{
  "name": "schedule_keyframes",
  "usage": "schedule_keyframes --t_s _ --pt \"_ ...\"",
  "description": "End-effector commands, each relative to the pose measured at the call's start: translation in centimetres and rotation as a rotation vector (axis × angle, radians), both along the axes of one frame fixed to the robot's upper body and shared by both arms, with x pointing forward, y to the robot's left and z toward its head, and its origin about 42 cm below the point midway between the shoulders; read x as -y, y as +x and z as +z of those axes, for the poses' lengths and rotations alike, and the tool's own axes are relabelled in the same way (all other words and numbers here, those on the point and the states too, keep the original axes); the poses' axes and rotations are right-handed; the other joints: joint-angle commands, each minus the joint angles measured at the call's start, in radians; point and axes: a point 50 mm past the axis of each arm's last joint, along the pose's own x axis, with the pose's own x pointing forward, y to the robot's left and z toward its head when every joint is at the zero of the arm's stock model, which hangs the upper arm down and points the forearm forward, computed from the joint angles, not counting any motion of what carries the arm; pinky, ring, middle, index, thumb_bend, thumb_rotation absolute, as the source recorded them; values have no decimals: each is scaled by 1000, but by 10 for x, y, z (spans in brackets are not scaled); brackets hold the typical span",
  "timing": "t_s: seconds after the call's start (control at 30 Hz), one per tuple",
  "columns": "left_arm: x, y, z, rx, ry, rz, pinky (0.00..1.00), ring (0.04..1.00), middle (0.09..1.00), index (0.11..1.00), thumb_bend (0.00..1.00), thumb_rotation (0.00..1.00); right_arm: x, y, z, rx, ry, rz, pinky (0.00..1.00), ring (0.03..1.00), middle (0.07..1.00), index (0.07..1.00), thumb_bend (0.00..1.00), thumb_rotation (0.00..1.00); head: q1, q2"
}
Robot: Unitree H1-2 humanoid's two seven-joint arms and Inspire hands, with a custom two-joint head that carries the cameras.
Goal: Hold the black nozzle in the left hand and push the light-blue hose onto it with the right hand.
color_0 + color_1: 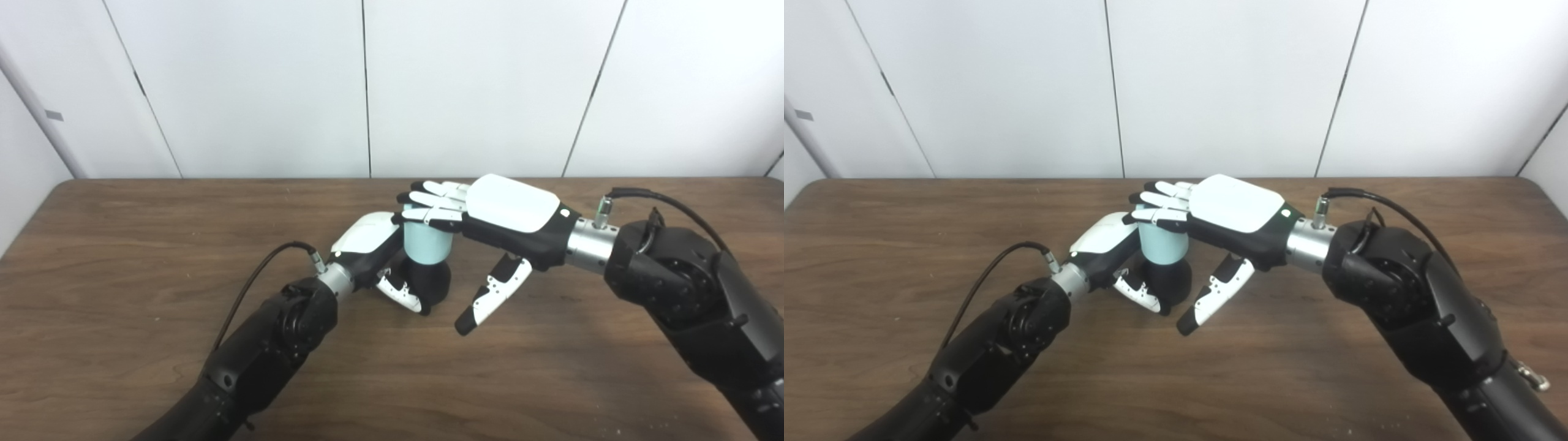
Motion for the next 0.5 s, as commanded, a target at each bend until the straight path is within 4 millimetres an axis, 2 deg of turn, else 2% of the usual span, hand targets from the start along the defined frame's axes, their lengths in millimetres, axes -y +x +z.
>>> schedule_keyframes --t_s 0.0,0.47 --pt "-14 -23 -59 -230 186 9 1000 676 523 465 521 0 5 -4 -16 -47 -93 44 922 971 937 884 715 752 0 0" --pt "-16 -23 -57 -223 188 5 1000 666 514 469 523 0 12 -6 -27 -94 -107 -42 881 926 904 861 715 749 2 10"
